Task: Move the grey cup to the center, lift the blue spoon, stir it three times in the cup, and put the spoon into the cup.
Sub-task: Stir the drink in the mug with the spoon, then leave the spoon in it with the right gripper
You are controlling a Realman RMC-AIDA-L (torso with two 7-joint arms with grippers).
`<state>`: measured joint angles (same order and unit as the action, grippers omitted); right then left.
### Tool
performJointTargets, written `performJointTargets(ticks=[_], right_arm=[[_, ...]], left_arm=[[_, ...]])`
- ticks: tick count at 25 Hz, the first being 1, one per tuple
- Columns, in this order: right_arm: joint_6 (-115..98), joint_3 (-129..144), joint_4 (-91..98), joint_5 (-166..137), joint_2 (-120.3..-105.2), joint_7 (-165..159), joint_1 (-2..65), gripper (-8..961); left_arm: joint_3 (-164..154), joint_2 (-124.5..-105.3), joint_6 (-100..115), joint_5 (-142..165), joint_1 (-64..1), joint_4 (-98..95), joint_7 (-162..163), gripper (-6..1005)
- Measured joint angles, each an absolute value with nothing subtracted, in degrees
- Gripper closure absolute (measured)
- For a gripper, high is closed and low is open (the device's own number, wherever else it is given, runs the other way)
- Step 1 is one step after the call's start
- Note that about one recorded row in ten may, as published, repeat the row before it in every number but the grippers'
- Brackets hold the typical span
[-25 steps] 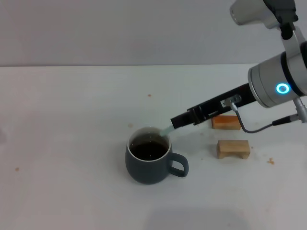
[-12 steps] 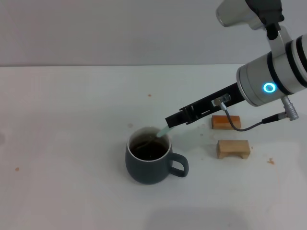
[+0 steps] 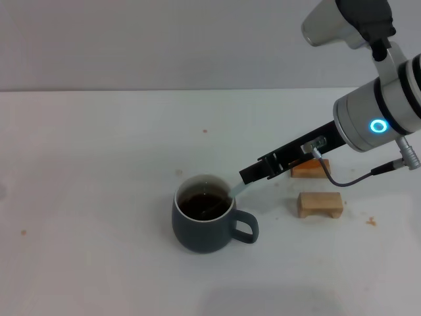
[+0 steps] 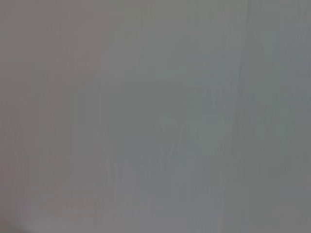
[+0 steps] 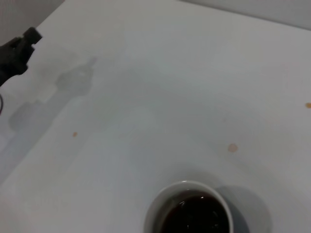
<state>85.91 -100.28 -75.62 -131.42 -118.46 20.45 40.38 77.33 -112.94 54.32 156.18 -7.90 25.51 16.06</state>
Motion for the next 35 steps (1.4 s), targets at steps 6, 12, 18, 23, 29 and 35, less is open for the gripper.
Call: performJointTargets(ticks=[6,12,18,23,29,35], right_arm=[[86.2,-100.3,-77.1,-130.2,-118.62,20.1,40.7,750],[83.6,-100.3,-75.4,-129.9,-118.65,20.4,40.8,748],[83.5,-100.3,-75.4,-132.4,-118.5,20.2,40.9,747],[86.1,-100.3,-75.8,-132.7,-118.49,19.9,41.1,745],[86.6,-100.2,-76.4,-129.3,-118.57,19.8,41.8,744],[83.8,-100.3,-75.6,-129.5,-118.56,20.1,41.9,742]], left_arm=[[77.3,-112.94,54.3,156.2,-7.8,25.8,16.1,1001],[77.3,-113.03,54.6,156.2,-7.6,25.8,16.1,1001],[77.3,-113.03,55.0,156.2,-7.3,25.8,16.2,1001],[77.3,-113.03,55.0,156.2,-7.3,25.9,16.3,1001],[77.3,-112.96,55.1,156.2,-7.3,26.1,16.3,1001],[77.2,-112.92,55.1,156.2,-7.2,26.5,16.3,1001]])
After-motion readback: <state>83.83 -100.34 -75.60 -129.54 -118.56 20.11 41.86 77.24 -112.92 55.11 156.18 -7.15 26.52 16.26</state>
